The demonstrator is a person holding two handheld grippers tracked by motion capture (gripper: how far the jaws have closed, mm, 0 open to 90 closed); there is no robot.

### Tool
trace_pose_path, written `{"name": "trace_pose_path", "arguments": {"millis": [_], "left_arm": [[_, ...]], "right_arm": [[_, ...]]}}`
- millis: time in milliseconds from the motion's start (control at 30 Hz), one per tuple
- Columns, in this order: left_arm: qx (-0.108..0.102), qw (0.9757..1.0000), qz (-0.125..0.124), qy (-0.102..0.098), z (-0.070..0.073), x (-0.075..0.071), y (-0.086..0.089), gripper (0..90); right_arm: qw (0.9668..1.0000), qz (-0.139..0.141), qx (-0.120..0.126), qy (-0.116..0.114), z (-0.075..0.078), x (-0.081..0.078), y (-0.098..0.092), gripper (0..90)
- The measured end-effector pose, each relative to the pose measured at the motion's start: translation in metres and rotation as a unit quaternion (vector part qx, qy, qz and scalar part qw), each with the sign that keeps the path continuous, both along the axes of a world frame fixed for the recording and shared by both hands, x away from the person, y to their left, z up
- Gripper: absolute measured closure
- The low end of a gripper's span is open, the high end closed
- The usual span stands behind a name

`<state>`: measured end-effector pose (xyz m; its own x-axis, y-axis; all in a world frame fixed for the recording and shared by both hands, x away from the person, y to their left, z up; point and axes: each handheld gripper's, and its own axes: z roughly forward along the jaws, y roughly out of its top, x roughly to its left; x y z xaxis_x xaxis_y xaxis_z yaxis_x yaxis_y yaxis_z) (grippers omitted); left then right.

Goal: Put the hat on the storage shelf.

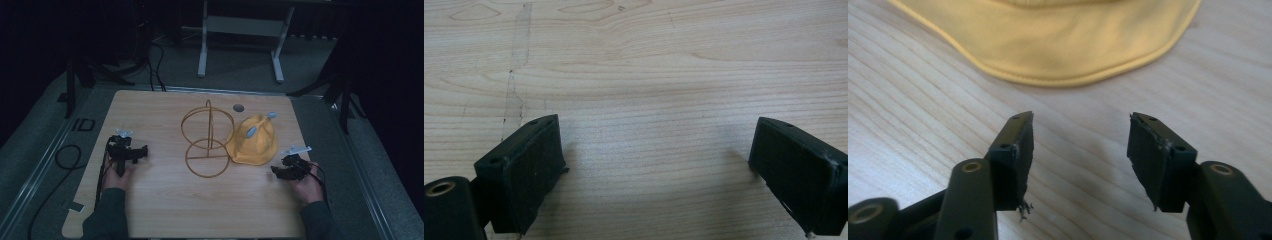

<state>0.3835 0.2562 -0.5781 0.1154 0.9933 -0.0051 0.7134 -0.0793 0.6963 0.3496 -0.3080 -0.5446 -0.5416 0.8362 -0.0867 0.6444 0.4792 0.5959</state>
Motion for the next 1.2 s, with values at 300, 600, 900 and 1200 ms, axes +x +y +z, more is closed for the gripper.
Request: {"name": "trace_pose_path", "arguments": {"millis": [300,600,900,1200], "left_arm": [[0.0,1.0,0.0,-0.001,0.0,0.0,0.0,7.3],[0.0,1.0,0.0,-0.001,0.0,0.0,0.0,7.3],[0.0,1.0,0.0,-0.001,0.0,0.0,0.0,7.3],[0.0,1.0,0.0,-0.001,0.0,0.0,0.0,7.3]], "right_arm": [[0.9997,0.017,-0.007,0.017,0.044,0.018,0.003,47.5],[0.9989,0.023,0.013,0.039,0.077,0.039,0.008,49.6],[0.9976,0.001,0.0,0.069,0.102,0.067,0.021,50.7],[0.9966,-0.016,0.001,0.08,0.119,0.088,0.031,45.6]]}}
